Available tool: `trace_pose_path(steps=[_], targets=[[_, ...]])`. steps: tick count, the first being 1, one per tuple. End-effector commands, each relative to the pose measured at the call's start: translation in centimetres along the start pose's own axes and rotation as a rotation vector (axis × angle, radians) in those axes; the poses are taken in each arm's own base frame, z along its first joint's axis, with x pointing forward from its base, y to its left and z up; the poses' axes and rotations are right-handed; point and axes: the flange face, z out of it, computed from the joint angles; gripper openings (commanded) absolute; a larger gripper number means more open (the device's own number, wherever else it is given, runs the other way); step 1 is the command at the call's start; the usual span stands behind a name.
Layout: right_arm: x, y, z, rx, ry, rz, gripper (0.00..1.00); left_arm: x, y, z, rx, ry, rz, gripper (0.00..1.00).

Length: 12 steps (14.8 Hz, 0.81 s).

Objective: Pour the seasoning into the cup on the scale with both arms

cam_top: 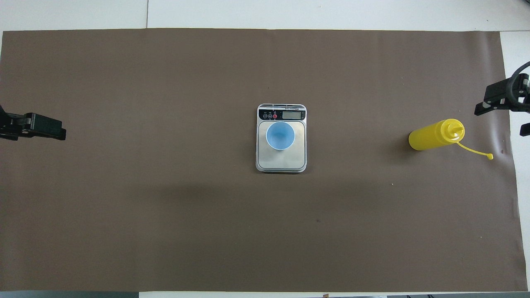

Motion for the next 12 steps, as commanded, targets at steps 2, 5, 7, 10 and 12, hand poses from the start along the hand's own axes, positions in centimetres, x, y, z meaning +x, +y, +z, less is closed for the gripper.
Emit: trace_pose_path(steps=[2,5,7,10,12], targets=[[-0.9,1.7,1.0,-0.052,0.023,-0.106,1.00,-0.4,-0.2,-0.3,-0.012,-0.002,0.010,1.00],[-0.2,2.7,2.5,-0.062,0.079,-0.238,1.00,-0.4,-0.1,-0.3,-0.012,-0.002,0.012,1.00],[-0.2,2.7,2.8,-0.063,0.073,-0.241,1.00,-0.4,-0.1,-0.3,-0.012,-0.002,0.012,1.00],[-0.6,1.6,2.7,-0.065,0.068,-0.260,1.00,-0.4,-0.1,-0.3,-0.012,-0.002,0.012,1.00],[-0.9,1.1,2.9,-0.069,0.051,-0.269,1.00,-0.4,-0.1,-0.2,-0.012,-0.003,0.012,1.00]])
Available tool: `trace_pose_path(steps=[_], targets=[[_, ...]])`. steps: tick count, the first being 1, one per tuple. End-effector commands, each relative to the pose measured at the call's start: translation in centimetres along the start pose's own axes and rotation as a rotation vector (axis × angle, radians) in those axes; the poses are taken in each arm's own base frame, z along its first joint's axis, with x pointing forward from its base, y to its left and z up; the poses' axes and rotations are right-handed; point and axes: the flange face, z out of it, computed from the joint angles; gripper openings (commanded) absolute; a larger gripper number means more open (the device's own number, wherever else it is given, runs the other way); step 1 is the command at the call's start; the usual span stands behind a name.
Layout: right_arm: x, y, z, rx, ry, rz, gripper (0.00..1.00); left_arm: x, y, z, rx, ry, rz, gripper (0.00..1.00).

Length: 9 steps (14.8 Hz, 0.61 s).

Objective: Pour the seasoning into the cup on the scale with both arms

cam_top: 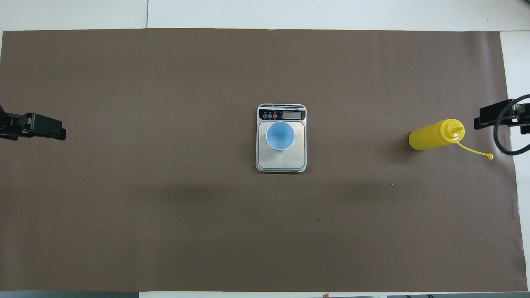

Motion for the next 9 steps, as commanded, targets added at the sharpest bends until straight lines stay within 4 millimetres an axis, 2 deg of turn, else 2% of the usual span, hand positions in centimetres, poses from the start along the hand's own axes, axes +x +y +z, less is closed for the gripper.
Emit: trace_pose_path(steps=[1,6,9], targets=[[-1.0,-0.4,0.0,-0.022,-0.001,-0.029,1.00,-0.4,-0.2,-0.3,-0.012,-0.002,0.010,1.00],[-0.3,-2.2,-0.8,-0.030,0.036,-0.053,1.00,-0.4,0.3,-0.2,-0.012,-0.004,0.019,1.00],[-0.6,-2.0,-0.6,-0.077,0.013,-0.063,1.00,-0.3,0.4,-0.3,-0.012,0.004,0.021,1.00]])
